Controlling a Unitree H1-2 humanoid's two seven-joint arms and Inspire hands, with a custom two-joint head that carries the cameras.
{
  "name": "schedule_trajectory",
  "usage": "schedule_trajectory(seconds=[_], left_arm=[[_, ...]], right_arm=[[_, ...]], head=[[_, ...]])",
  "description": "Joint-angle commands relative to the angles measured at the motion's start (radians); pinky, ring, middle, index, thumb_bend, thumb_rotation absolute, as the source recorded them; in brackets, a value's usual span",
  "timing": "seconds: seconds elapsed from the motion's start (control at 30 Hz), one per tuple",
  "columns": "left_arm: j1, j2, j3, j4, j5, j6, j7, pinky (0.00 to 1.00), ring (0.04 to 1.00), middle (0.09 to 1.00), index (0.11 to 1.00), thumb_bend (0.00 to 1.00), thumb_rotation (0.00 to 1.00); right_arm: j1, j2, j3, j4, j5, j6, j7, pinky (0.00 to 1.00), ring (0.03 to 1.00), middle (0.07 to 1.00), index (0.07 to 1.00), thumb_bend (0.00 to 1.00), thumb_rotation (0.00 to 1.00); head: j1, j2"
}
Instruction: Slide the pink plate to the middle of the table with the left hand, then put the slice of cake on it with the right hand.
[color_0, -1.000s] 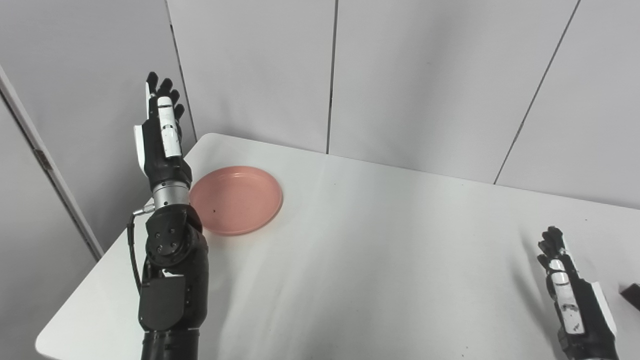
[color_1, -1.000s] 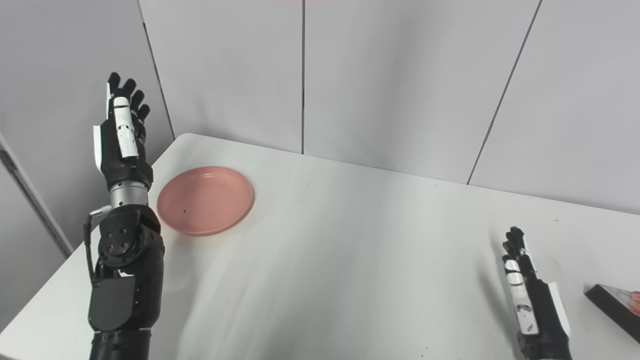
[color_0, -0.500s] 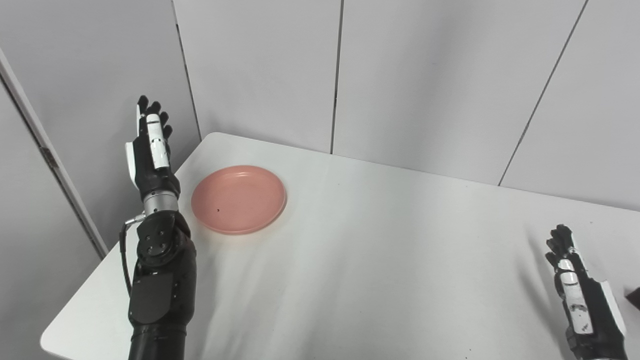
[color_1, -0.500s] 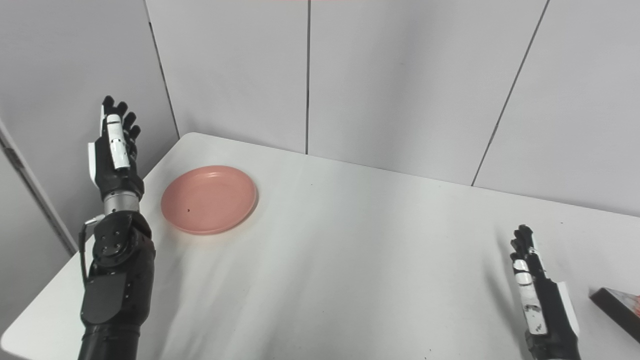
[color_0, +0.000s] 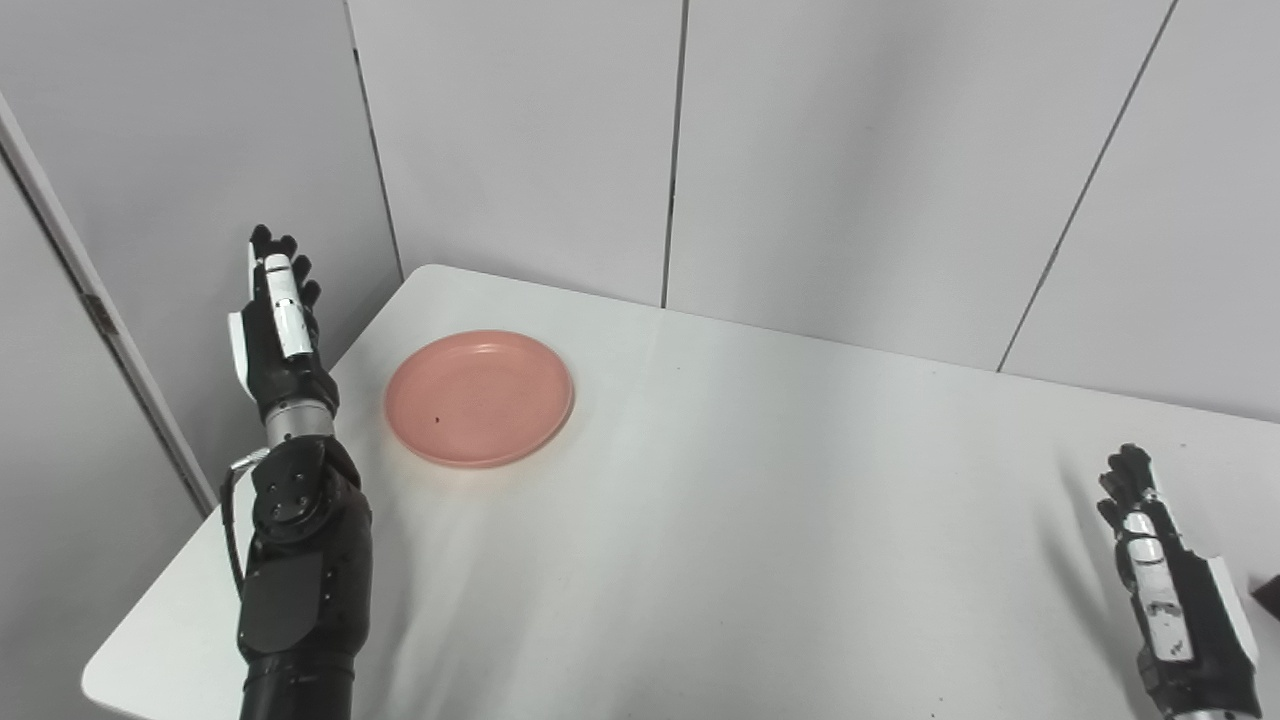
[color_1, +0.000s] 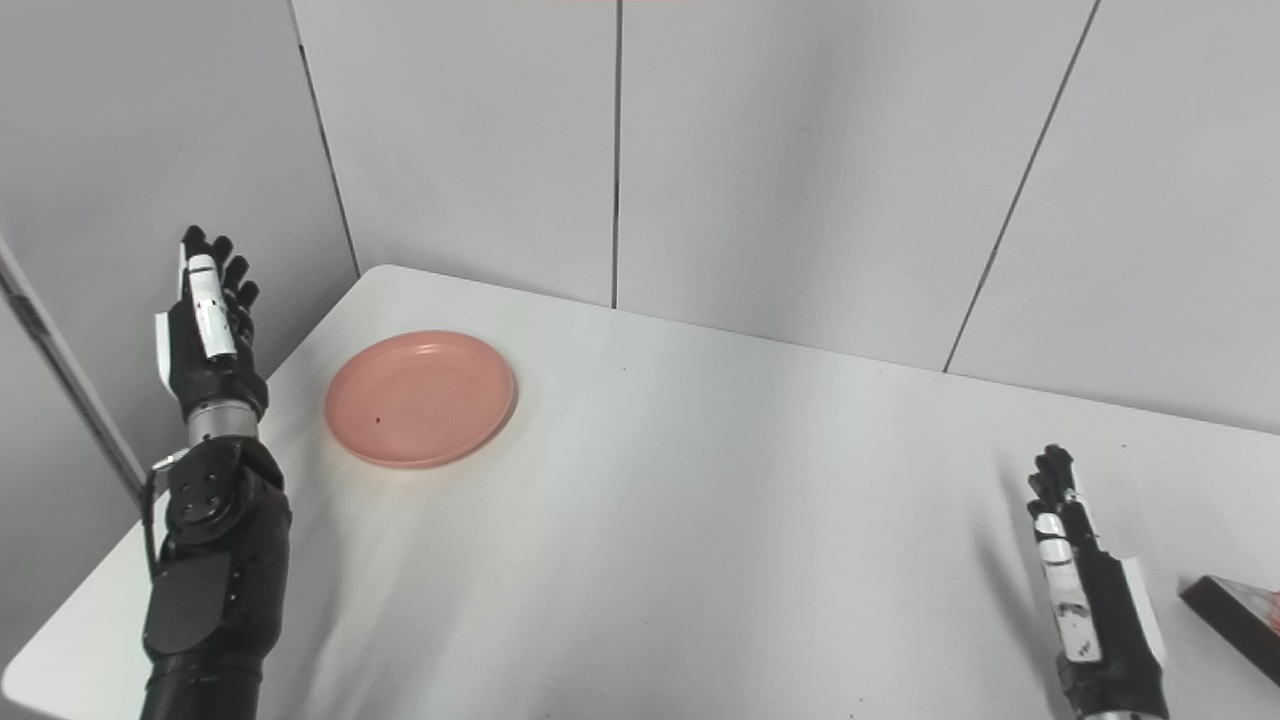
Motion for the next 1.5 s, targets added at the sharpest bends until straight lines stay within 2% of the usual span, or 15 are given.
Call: schedule_trajectory(seconds=[0.0,0.27,0.47,0.67,0.87,0.97,1.27,1.47], left_arm=[[-0.028,0.033,0.003,-0.011,-0.009,-0.026,-0.003,0.97,0.96,0.961,0.961,0.45,1.0],[-0.042,0.05,-0.012,0.114,-0.015,-0.075,-0.034,0.98,0.961,0.965,0.961,0.43,1.0],[-0.064,0.069,-0.016,0.235,-0.024,-0.099,-0.035,0.96,0.951,0.953,0.959,0.42,1.0],[-0.071,0.079,-0.021,0.308,-0.032,-0.117,-0.04,0.96,0.946,0.947,0.949,0.43,1.0],[-0.069,0.073,-0.026,0.318,-0.032,-0.114,-0.038,0.95,0.93,0.935,0.944,0.41,1.0],[-0.078,0.08,-0.022,0.365,-0.043,-0.13,-0.047,0.94,0.926,0.933,0.941,0.41,1.0],[-0.068,0.06,-0.04,0.332,-0.043,-0.058,-0.028,0.92,0.919,0.923,0.929,0.4,1.0],[-0.069,0.052,-0.049,0.343,-0.058,-0.039,-0.048,0.93,0.925,0.933,0.944,0.4,1.0]], right_arm=[[0.045,0.011,0.003,0.067,0.009,-0.05,0.007,1.0,1.0,1.0,1.0,0.31,1.0],[0.041,0.01,0.004,0.087,0.01,-0.065,0.007,1.0,1.0,1.0,1.0,0.34,1.0],[0.038,0.011,0.006,0.098,0.006,-0.074,0.005,1.0,1.0,1.0,1.0,0.34,1.0],[0.039,0.013,0.006,0.094,0.005,-0.072,0.004,1.0,0.997,1.0,1.0,0.36,1.0],[0.041,0.012,0.008,0.087,0.006,-0.068,0.006,1.0,0.999,1.0,1.0,0.37,1.0],[0.039,0.014,0.007,0.091,0.01,-0.069,0.007,1.0,0.998,1.0,1.0,0.36,1.0],[0.038,0.019,0.008,0.093,0.002,-0.077,0.0,1.0,0.992,1.0,1.0,0.37,1.0],[0.043,0.024,0.009,0.075,-0.014,-0.072,-0.013,1.0,0.989,1.0,0.997,0.38,1.0]], head=[[0.0,0.002],[0.001,0.003],[-0.001,0.005],[-0.003,0.006],[-0.005,0.007],[-0.005,0.007],[-0.01,0.009],[-0.015,0.013]])
